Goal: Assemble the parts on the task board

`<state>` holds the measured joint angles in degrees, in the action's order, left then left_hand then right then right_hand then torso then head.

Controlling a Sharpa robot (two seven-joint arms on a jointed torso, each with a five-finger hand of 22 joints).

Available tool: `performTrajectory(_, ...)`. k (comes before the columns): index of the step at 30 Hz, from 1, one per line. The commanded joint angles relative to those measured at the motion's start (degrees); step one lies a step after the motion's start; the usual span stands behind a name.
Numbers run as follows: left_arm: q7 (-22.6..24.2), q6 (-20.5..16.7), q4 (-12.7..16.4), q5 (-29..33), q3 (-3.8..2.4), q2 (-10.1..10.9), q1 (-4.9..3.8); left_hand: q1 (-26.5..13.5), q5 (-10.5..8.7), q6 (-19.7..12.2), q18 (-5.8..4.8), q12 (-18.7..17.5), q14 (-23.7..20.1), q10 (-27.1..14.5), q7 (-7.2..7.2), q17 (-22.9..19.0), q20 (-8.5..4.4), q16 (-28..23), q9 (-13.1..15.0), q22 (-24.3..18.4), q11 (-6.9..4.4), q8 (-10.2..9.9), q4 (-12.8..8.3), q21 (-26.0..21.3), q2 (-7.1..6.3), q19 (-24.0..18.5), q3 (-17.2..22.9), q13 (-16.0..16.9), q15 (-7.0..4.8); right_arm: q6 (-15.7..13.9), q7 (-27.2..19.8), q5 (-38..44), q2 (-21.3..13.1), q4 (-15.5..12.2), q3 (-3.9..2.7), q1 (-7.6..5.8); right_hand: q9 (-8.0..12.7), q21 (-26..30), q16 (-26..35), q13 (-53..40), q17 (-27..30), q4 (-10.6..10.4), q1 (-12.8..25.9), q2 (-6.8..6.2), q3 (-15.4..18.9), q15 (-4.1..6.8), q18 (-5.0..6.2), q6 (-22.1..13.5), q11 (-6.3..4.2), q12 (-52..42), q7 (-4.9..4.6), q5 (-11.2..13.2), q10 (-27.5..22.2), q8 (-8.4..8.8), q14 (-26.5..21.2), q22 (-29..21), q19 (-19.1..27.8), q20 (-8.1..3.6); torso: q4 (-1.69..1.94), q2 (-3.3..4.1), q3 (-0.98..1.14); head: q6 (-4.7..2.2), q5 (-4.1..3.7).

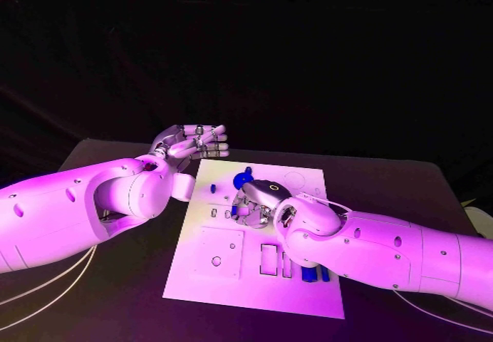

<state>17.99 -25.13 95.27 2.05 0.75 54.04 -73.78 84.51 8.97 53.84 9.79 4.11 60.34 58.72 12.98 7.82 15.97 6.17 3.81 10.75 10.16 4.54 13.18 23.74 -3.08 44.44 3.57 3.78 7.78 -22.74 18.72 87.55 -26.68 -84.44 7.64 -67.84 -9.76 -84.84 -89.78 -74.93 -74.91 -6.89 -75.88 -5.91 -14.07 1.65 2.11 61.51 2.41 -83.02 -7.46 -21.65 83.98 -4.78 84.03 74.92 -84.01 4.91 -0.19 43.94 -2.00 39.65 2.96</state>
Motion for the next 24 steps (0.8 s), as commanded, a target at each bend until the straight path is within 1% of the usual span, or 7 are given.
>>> performTrajectory(1, 0.2, 1.0, 0.1, -0.2, -0.04, -0.1, -0.05, 0.6, -0.26, 0.3, 0.61, -0.3, 0.5, 0.0, 0.00, 0.1, -0.05, -0.3, 0.0, 0.1, 0.07, -0.2, -0.4, 0.2, -0.03, -0.3, 0.0, 0.0, 0.13, 1.4, 0.3, 0.7, 0.1, 0.0, 0.08, 0.10, 0.1, 0.3, 0.2, -6.3, -14.2, 0.0, 0.2, -0.69, 0.3, -0.42, -0.43, -0.6, 0.32, 0.4, -0.06, 0.3, -0.4, 0.30, 5.8, 10.3, -1.6, -0.02, 0.01, -0.03, -0.01, 0.00, -0.01)
performTrajectory(7, 0.1, 1.0, 0.1, -0.2, -0.04, 0.0, -0.05, 0.6, -0.26, 0.3, 0.61, -0.3, 0.5, 0.0, 0.00, 0.1, -0.05, -0.3, 0.0, 0.1, 0.07, -0.2, -0.4, 0.2, -0.03, -0.3, 0.0, 0.0, 0.13, 1.0, 0.2, 0.6, 0.1, 0.0, 0.09, 0.10, 0.2, 0.5, 0.2, -6.1, -14.1, 0.1, 0.4, -0.99, 0.4, -0.61, -0.39, -1.2, 0.54, 0.6, -0.32, 0.3, -0.6, 0.60, 5.7, 10.2, -1.5, 0.14, -0.07, 0.00, -0.03, -0.04, 0.03)
performTrajectory(10, 0.1, 1.0, 0.1, -0.2, -0.04, 0.0, -0.05, 0.6, -0.26, 0.3, 0.61, -0.3, 0.5, 0.0, 0.00, 0.1, -0.05, -0.3, 0.0, 0.1, 0.07, -0.2, -0.4, 0.2, -0.03, -0.3, 0.0, 0.0, 0.13, 0.6, 0.0, 0.6, 0.1, 0.0, 0.10, 0.10, 0.2, 0.5, 0.2, -6.0, -14.1, 0.1, 0.5, -1.14, 0.4, -0.70, -0.39, -1.4, 0.64, 0.7, -0.43, 0.3, -0.6, 0.71, 5.7, 10.2, -1.5, 0.21, -0.01, 0.00, -0.02, 0.02, 0.05)
performTrajectory(13, 0.1, 1.0, 0.1, -0.2, -0.04, 0.0, -0.05, 0.6, -0.26, 0.3, 0.61, -0.3, 0.5, 0.0, 0.00, 0.1, -0.05, -0.3, 0.0, 0.1, 0.07, -0.2, -0.4, 0.2, -0.03, -0.3, 0.0, 0.0, 0.13, 0.1, -0.1, 0.6, 0.2, -0.1, 0.10, 0.10, 0.2, 0.5, 0.2, -5.9, -14.0, 0.1, 0.7, -1.34, 0.5, -0.79, -0.38, -1.6, 0.75, 0.8, -0.53, 0.3, -0.7, 0.79, 5.7, 10.2, -1.5, 0.30, 0.03, 0.00, -0.03, -0.06, 0.07)
performTrajectory(24, 0.1, 1.0, 0.1, -0.2, -0.04, 0.0, -0.05, 0.6, -0.26, 0.3, 0.61, -0.3, 0.5, 0.0, 0.00, 0.1, -0.05, -0.3, 0.0, 0.1, 0.07, -0.2, -0.4, 0.2, -0.03, -0.3, 0.0, 0.0, 0.13, -0.2, -0.3, 0.6, 0.3, -0.1, 0.11, 0.10, 0.3, 0.7, 0.2, -5.8, -14.0, 0.0, 1.1, -1.70, 0.8, -0.96, -0.35, -2.0, 0.92, 0.9, -0.70, 0.3, -0.9, 0.87, 5.7, 10.1, -1.4, 0.46, -0.02, 0.00, -0.03, -0.10, 0.03)
